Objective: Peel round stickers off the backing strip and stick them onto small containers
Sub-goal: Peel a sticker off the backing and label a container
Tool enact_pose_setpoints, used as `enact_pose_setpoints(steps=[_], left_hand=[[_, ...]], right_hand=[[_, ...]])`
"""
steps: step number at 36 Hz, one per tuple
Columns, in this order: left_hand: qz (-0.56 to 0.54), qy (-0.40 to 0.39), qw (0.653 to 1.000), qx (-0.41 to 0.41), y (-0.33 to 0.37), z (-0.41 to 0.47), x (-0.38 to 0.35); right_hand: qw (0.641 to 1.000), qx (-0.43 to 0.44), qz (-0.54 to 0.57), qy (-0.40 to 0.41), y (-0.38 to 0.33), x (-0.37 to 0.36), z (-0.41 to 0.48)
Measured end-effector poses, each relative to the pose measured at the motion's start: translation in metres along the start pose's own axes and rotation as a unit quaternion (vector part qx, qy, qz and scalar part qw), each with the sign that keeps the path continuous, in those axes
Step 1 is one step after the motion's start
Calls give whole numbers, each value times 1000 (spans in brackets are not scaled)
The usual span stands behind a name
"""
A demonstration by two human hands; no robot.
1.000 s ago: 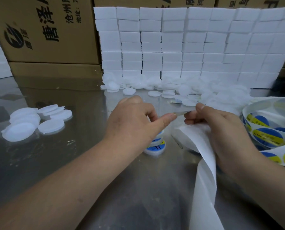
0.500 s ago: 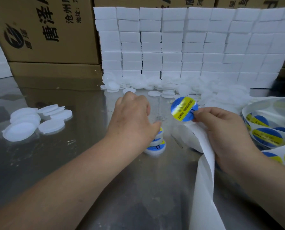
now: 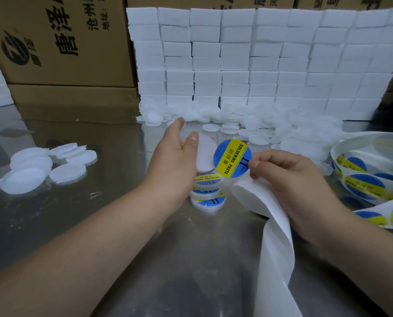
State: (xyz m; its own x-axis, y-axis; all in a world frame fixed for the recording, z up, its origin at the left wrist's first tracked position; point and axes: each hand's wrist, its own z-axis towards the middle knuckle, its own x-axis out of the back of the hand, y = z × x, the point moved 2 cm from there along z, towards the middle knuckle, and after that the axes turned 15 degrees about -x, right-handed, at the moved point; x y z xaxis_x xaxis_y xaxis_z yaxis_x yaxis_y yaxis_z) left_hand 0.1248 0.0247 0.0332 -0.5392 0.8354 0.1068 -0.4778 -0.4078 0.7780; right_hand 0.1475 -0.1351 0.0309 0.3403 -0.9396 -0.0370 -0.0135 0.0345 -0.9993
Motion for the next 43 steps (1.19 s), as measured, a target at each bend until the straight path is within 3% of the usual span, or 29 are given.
enact_pose_setpoints(steps=[6,15,24,29,43], left_hand=[[-113,-17,993,24,3,-4,-4],[-190,-52,973,122,2,-5,-8],[-260,-56,953,144,4,-6,-10],[-273,-26,950,149,8,-6,-11],[-194,-80,974,82,6,-9,-10]], right_hand=[[999,1,-10,-49,1,-3,-1],[996,-10,-32,-82,3,-6,-1],[993,-30,-39,-110,4,-7,-2],[992,-33,-47,-113,4,-7,-2],[992,-32,-50,-107,6,-7,-1]])
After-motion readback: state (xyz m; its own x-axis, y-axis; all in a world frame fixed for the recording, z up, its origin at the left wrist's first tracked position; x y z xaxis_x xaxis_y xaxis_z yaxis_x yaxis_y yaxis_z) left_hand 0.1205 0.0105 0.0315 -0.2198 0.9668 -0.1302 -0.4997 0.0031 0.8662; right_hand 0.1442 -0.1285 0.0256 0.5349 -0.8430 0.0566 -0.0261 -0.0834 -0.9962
